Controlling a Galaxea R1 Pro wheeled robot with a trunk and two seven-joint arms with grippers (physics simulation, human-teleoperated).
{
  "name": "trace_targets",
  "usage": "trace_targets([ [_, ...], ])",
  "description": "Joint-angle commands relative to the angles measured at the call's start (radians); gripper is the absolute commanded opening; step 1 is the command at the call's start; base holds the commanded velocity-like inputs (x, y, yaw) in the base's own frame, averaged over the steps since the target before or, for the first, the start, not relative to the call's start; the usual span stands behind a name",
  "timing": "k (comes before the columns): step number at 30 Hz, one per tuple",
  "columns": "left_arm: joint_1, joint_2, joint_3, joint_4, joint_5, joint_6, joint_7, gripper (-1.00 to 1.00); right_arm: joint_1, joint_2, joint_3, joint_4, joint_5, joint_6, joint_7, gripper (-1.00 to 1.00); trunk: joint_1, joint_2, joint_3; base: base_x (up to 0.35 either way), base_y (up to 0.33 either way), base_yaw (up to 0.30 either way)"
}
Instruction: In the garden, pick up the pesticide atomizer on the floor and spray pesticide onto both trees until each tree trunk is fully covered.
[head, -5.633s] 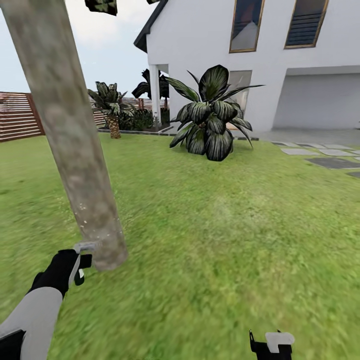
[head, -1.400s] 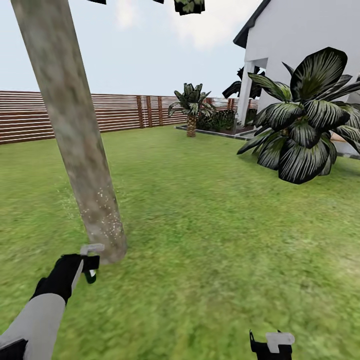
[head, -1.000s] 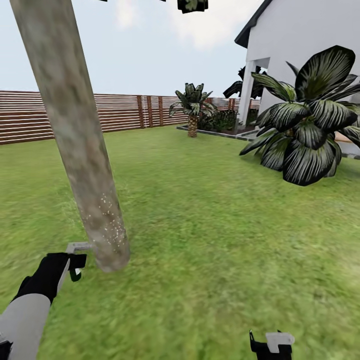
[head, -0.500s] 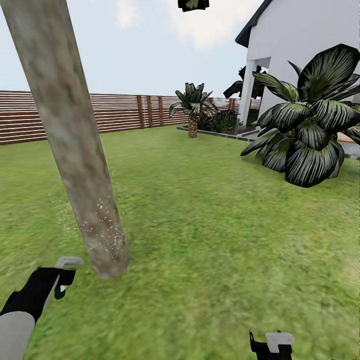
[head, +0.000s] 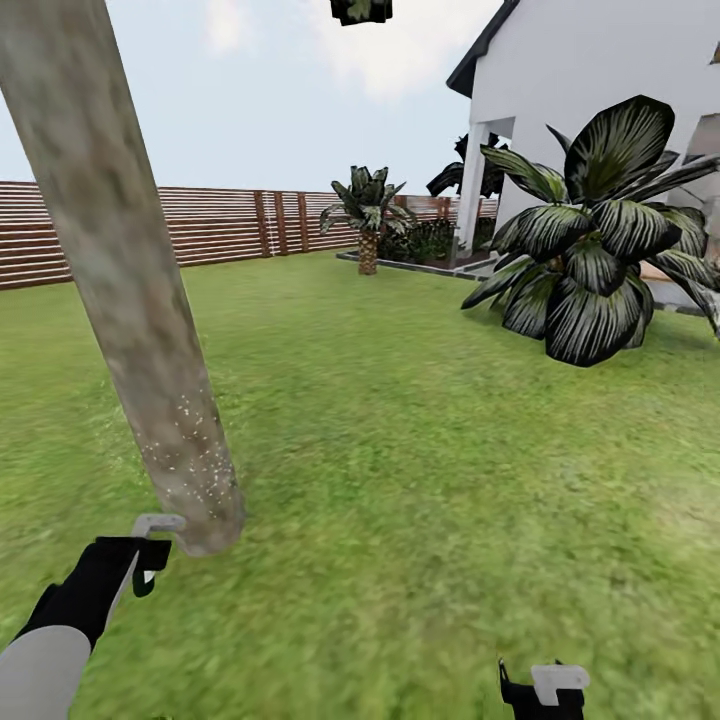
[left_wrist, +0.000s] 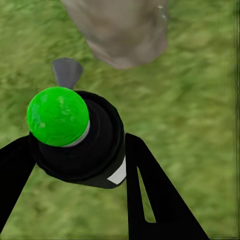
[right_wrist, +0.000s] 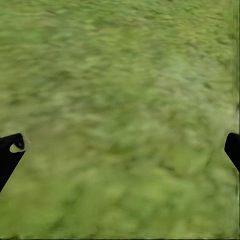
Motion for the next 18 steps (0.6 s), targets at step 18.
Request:
trace_targets([
  [18,-0.045,-0.05,-0.003,-0.167,0.002,0.02,0.003,-1.0,0.0,0.0,0.0,0.001,0.001,0.001,0.001,1.0,0.0,0.0,0.0,-0.211,0.0,-0.052],
])
